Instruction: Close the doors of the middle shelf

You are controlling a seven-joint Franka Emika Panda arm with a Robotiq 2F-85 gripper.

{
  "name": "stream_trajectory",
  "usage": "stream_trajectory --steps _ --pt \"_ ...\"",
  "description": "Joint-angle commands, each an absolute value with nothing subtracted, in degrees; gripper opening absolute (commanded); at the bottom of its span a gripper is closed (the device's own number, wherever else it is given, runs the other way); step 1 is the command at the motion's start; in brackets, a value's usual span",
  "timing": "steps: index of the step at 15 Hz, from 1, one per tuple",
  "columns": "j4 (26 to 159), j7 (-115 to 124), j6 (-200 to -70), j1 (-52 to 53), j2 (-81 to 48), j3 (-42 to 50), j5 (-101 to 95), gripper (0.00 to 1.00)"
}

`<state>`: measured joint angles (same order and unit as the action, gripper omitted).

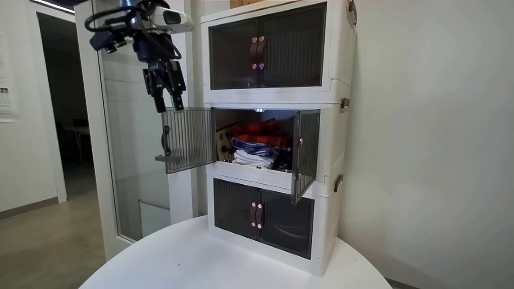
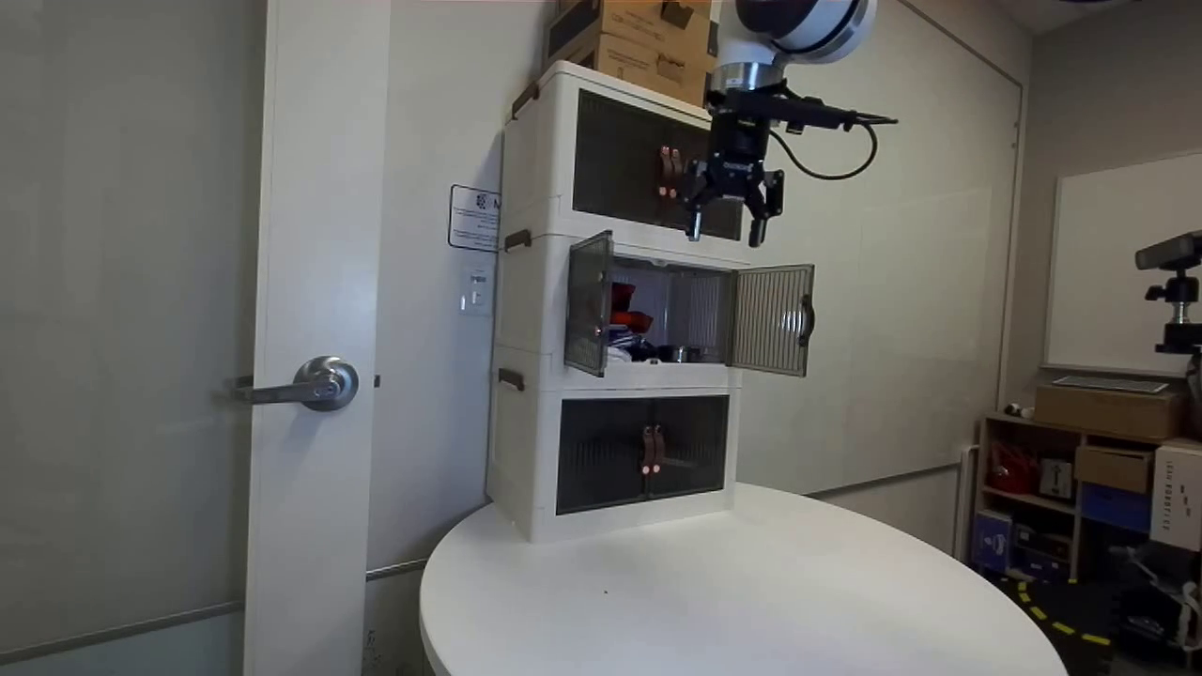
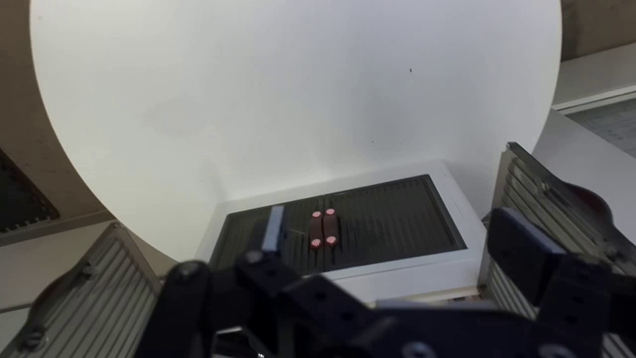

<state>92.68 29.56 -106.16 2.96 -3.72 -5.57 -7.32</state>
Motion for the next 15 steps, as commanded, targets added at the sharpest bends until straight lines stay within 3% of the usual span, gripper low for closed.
stream_trajectory --steps 1,15 --pt "80.1 31.9 -104.7 5.3 -12.0 -5.2 -8.1 1.0" --pt "48.5 31.3 -94.3 14.3 -32.7 -2.5 -9.1 1.0"
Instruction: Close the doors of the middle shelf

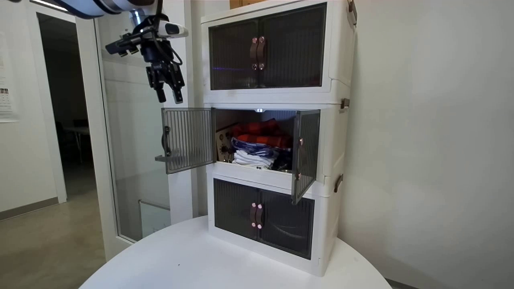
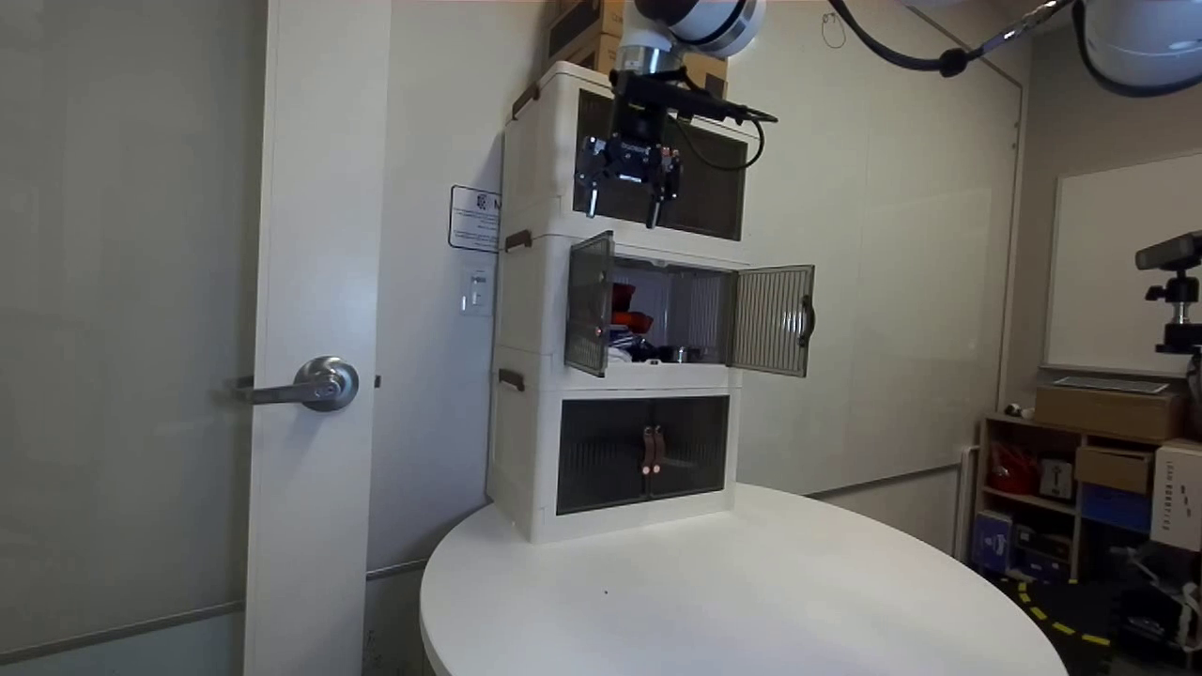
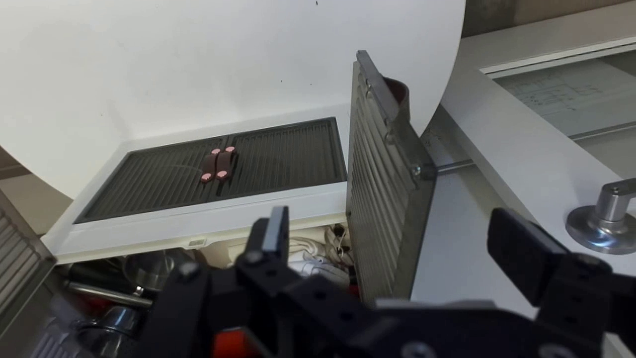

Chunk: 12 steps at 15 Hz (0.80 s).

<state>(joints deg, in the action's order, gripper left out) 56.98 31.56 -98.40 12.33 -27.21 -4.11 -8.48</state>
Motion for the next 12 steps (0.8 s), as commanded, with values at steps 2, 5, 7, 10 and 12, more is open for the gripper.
stream_trajectory --steps 2,5,7,10,12 --pt "46.0 32.1 -92.4 15.3 -35.3 -1.3 -10.1 1.0" --pt "42.4 35.0 -90.9 16.9 -39.9 1.7 -13.5 1.0" --pt "41.4 39.3 -93.4 17.5 -42.4 3.8 -17.4 1.0" --pt "40.1 43.7 -96.7 18.3 -45.2 7.0 -22.8 1.0" --pt "40.3 45.9 -98.1 19.2 -45.9 8.7 -26.0 1.0"
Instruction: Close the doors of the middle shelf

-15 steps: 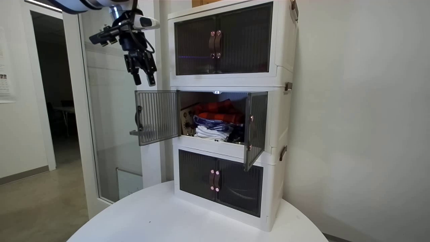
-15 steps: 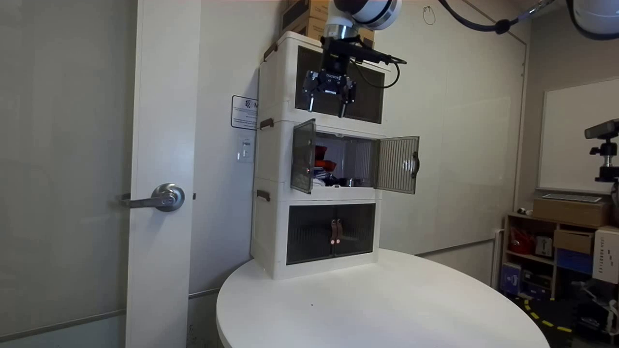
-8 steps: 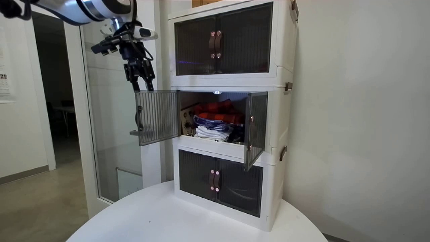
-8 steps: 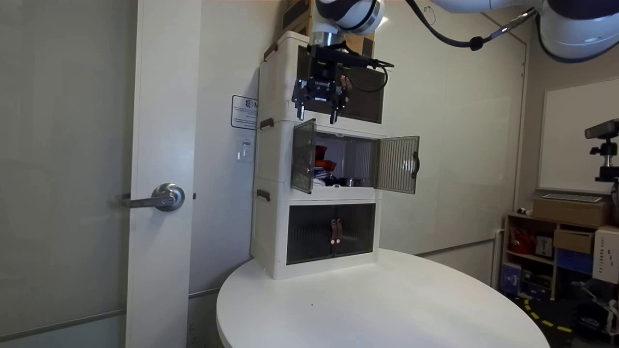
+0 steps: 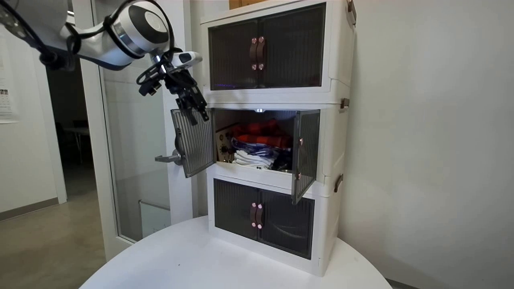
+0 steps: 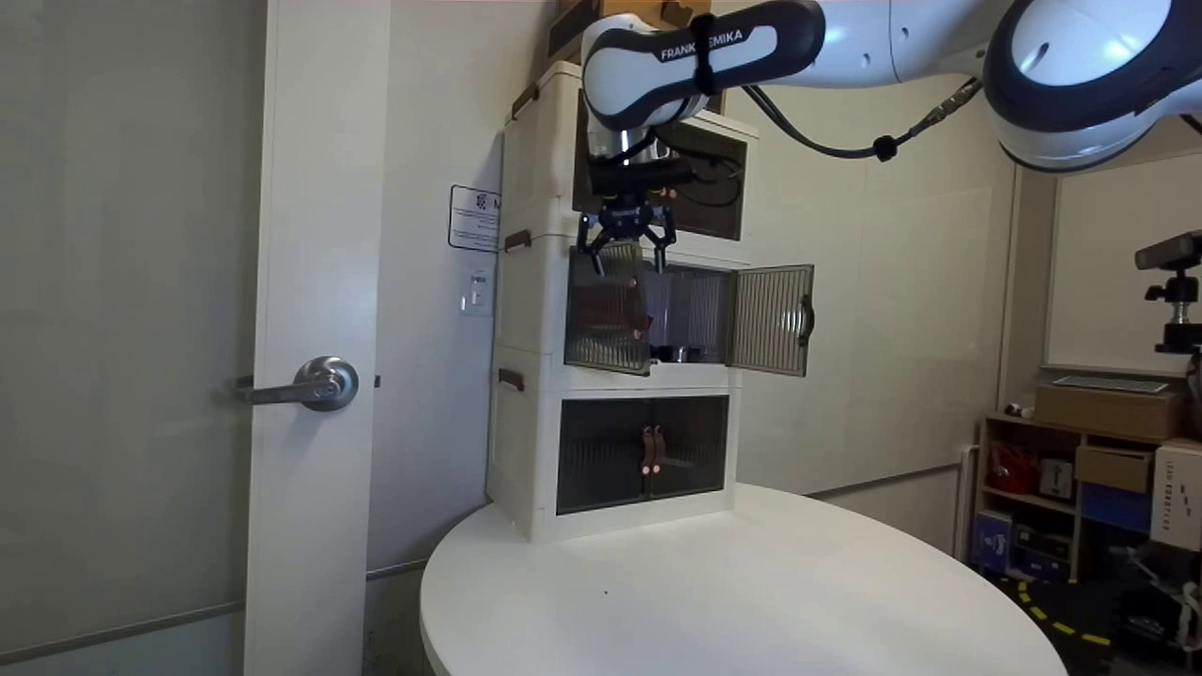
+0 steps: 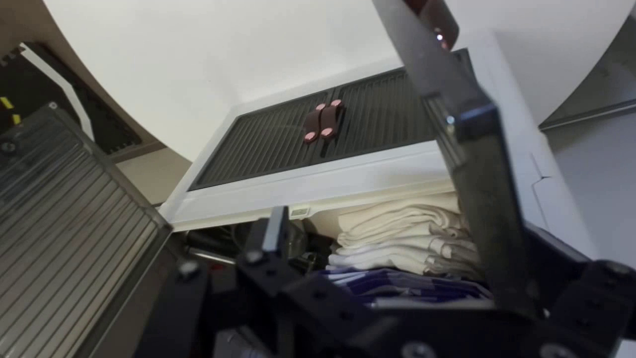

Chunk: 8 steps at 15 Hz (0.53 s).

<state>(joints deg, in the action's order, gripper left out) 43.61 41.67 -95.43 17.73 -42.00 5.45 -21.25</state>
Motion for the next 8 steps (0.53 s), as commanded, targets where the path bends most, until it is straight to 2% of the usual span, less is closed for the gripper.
stream_trajectory --steps 1,8 --pt "40.5 46.5 -98.2 19.7 -46.0 9.4 -27.3 1.0" --pt "42.3 49.5 -95.2 22.3 -44.8 13.4 -33.1 1.0"
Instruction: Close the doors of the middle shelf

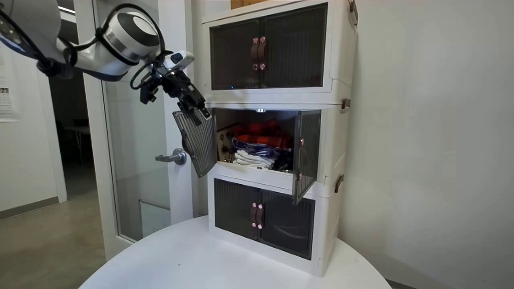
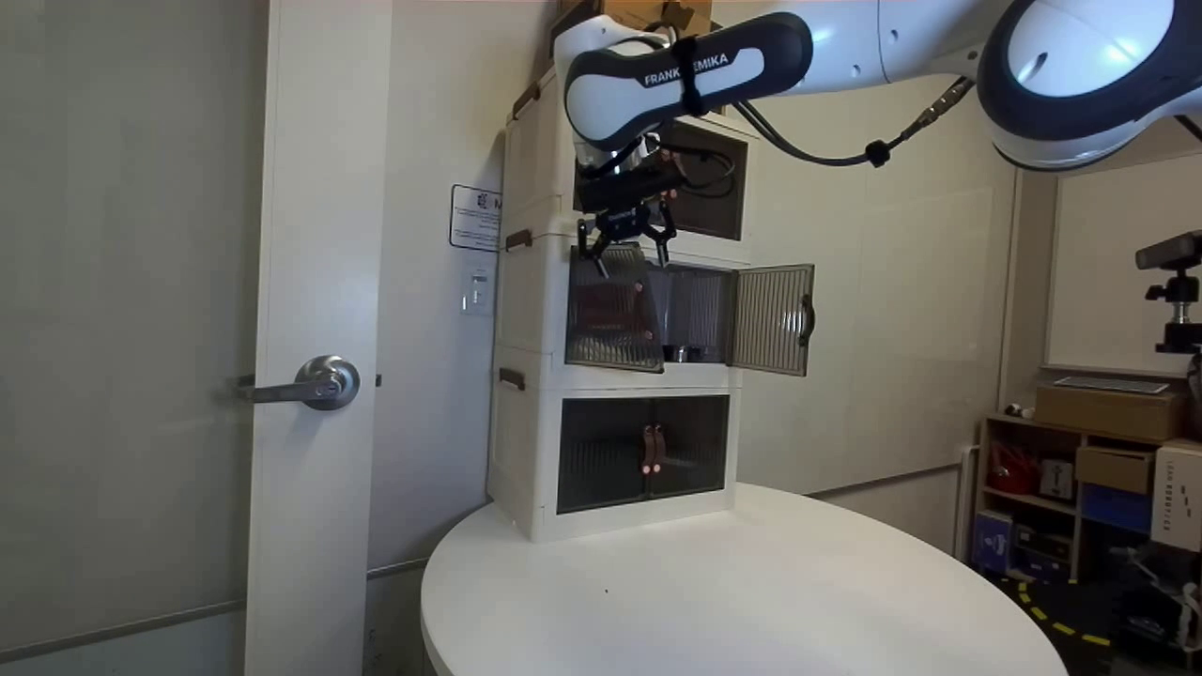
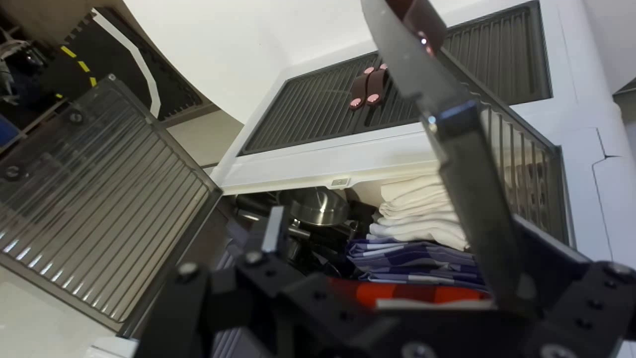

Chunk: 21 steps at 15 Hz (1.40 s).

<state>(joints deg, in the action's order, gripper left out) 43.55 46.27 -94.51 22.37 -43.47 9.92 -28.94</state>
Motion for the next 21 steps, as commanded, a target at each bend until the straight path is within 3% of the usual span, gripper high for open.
stream_trajectory --steps 1,9,17,21 --pt "42.4 49.1 -95.0 22.2 -44.5 13.4 -32.5 1.0" --pt "43.5 38.9 -97.4 13.3 -39.3 7.9 -18.8 1.0" --pt "48.4 49.2 -121.1 15.1 -38.0 15.7 -33.4 1.0" --pt "53.7 55.5 -126.5 15.4 -36.4 17.7 -37.4 1.0"
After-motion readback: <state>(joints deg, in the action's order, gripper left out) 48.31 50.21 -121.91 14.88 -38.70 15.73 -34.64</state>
